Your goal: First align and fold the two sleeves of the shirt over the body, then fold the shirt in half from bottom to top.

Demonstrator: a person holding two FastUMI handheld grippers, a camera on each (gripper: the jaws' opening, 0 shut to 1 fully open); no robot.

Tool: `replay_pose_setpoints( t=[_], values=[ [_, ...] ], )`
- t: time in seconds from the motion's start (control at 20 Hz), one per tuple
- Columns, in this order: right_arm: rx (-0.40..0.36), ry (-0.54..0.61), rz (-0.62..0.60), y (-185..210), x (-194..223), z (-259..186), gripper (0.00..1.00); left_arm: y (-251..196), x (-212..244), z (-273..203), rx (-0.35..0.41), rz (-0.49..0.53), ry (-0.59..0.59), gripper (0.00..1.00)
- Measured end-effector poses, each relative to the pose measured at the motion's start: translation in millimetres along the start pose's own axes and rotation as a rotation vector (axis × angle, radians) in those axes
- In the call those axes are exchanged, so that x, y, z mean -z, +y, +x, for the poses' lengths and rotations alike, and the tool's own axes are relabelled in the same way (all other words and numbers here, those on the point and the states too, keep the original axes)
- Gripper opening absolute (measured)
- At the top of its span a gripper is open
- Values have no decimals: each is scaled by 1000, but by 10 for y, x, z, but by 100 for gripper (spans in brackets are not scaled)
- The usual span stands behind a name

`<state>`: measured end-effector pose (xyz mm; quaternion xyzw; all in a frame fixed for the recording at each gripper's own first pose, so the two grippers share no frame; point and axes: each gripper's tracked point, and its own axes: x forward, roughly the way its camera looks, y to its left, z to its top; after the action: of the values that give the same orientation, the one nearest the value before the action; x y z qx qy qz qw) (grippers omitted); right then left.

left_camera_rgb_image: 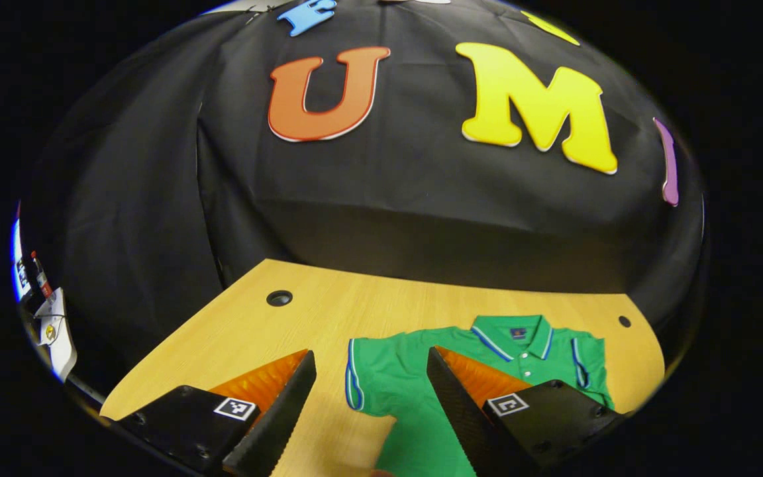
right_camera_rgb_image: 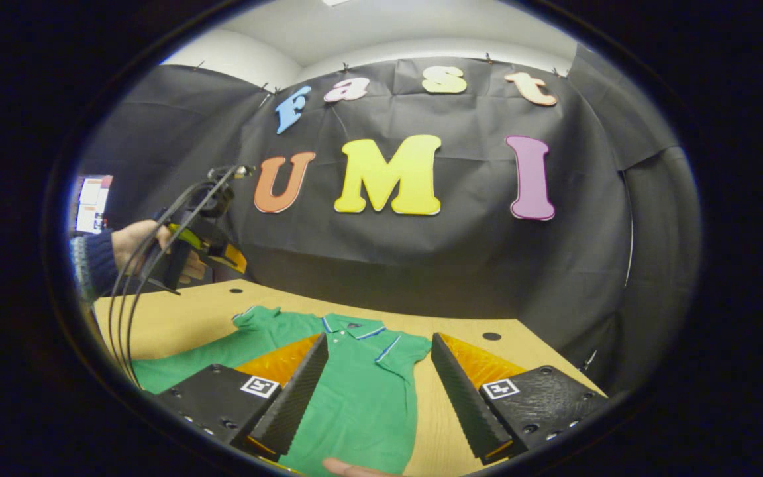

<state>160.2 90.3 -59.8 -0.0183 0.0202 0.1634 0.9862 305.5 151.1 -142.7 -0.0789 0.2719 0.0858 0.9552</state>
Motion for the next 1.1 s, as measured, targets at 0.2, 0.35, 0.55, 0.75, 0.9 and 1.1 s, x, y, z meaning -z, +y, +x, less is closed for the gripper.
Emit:
replay_pose_setpoints(
  t=[0.2, 0.35, 0.55, 0.75, 0.9, 1.1],
  values=[
    [-1, -7, 47, -173, -14, 12, 95, -1, 357, 477, 30, -49, 148, 100],
    [-8, -17, 74, -279, -12, 25, 95, 73, 590, 653, 0, 5, 224, 100],
    [2, 1, 112, -388, 57, 85, 95, -101, 876, 919, 50, 8, 303, 100],
    [-11, 12, 137, -383, 74, 97, 95, -31, 904, 1058, 2, -48, 305, 92],
    [8, 8, 120, -430, 60, 91, 95, 96, 922, 1055, -47, -108, 315, 41],
    [15, 4, 171, -489, 60, 104, 95, 91, 906, 1014, -50, -136, 307, 11]
  ],
)
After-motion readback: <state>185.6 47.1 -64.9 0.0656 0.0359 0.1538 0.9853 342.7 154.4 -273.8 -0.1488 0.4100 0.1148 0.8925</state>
